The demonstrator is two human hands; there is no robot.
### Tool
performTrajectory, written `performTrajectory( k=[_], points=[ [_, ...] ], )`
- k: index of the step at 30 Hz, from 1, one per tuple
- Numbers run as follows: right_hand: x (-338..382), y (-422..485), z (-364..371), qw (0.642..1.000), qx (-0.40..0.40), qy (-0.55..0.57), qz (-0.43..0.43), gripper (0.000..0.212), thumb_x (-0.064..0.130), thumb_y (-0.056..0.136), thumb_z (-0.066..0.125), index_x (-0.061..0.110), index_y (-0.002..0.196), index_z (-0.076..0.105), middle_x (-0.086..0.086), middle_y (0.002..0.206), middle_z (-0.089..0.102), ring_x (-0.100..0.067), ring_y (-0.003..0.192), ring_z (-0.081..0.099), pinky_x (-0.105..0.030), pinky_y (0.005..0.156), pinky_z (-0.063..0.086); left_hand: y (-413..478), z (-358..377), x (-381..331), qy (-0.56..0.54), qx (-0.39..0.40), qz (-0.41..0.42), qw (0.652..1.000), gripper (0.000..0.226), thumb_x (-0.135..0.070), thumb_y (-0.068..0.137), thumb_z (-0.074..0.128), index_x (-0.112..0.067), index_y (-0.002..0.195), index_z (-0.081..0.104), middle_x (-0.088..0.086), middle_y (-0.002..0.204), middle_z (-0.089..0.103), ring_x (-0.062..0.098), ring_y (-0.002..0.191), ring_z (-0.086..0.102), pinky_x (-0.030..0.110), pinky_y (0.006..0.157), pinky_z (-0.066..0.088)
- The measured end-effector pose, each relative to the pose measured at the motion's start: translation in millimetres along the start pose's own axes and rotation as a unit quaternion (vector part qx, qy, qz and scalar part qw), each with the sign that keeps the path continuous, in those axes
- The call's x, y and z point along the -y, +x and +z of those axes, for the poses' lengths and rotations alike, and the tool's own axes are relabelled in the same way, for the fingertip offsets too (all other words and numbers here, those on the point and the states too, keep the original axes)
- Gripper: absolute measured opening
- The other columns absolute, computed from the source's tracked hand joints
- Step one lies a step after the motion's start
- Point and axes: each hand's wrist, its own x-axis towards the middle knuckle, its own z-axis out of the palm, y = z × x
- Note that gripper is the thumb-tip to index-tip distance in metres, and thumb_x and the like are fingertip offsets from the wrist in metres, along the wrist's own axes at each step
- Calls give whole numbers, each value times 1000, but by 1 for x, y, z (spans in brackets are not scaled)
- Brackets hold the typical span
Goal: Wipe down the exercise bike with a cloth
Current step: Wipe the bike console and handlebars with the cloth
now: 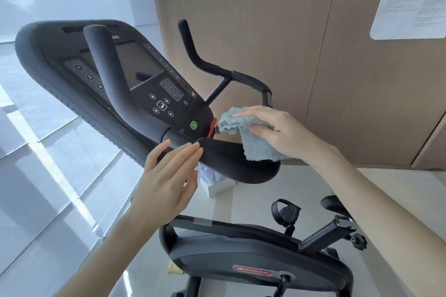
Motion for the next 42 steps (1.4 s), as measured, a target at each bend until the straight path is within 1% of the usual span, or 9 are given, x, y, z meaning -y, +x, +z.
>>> performTrajectory(
  k=[4, 10, 15, 19, 21, 27, 31, 38, 42],
  points=[
    [10, 41, 29, 989, 139, 55, -2, 32, 21, 98, 48, 24, 130, 53, 11, 126, 58, -1, 115, 50, -22, 100, 37, -4, -3, -10, 28, 0, -30, 999, 33, -13, 94, 45, 2, 116, 65, 11, 123, 63, 24, 112, 61, 48, 109, 32],
    [-17, 43, 35, 973, 221, 62, -28, 33, 27, 99, 45, 29, 131, 52, 19, 112, 59, 8, 100, 50, 0, 79, 35, -9, -11, -29, 75, 4, -74, 994, 33, -12, 95, 44, 0, 118, 64, 9, 123, 63, 21, 116, 56, 47, 109, 31],
    [-49, 12, 14, 979, 202, 20, -26, 38, 27, 98, 45, 35, 135, 46, 17, 124, 55, 1, 112, 47, -8, 88, 32, -5, -8, -45, 114, 32, -98, 988, 38, -19, 98, 41, 0, 127, 58, 9, 132, 57, 23, 124, 51, 47, 111, 28],
    [-64, -21, 9, 987, 120, -37, -101, 41, 12, 97, 48, 16, 138, 46, -3, 134, 52, -14, 124, 44, -7, 101, 24, -4, 0, -58, 133, 60, -121, 982, 43, -25, 100, 37, -2, 131, 54, 8, 136, 54, 24, 127, 49, 45, 113, 25],
    [-69, -39, 12, 986, 76, -71, -130, 41, 7, 95, 51, 10, 136, 47, -9, 137, 49, -20, 130, 40, -21, 110, 24, -5, 2, -62, 138, 66, -138, 978, 43, -25, 99, 37, -2, 133, 53, 8, 137, 53, 23, 129, 47, 45, 114, 24],
    [-80, -65, -4, 983, 50, -80, -159, 38, 0, 91, 53, 7, 128, 55, -7, 133, 53, -21, 127, 44, -30, 110, 30, -4, -1, -72, 154, 77, -167, 971, 42, -20, 97, 42, -2, 133, 52, 8, 138, 53, 24, 130, 47, 46, 112, 27],
    [-52, -33, -11, 983, 28, 30, -180, 36, 11, 95, 50, 16, 130, 53, 9, 133, 48, 1, 128, 33, -9, 107, 21, -9, -10, -72, 163, 95, -192, 963, 43, -23, 97, 39, -2, 132, 53, 9, 138, 53, 25, 131, 46, 46, 112, 28],
    [13, 27, 51, 970, 98, 53, -217, 33, 16, 91, 60, 11, 123, 60, -9, 130, 56, -14, 121, 39, 1, 98, 13, -18, -30, -56, 191, 85, -223, 952, 45, -25, 96, 40, -1, 132, 53, 11, 139, 51, 25, 130, 44, 44, 111, 28],
    [4, 18, 65, 969, 99, -11, -226, 35, 18, 93, 57, 16, 127, 58, -8, 142, 43, -27, 133, 31, -29, 113, 15, -20, -36, -52, 188, 84, -222, 953, 45, -25, 96, 39, -1, 132, 53, 11, 139, 51, 25, 131, 43, 44, 111, 27]
  ],
)
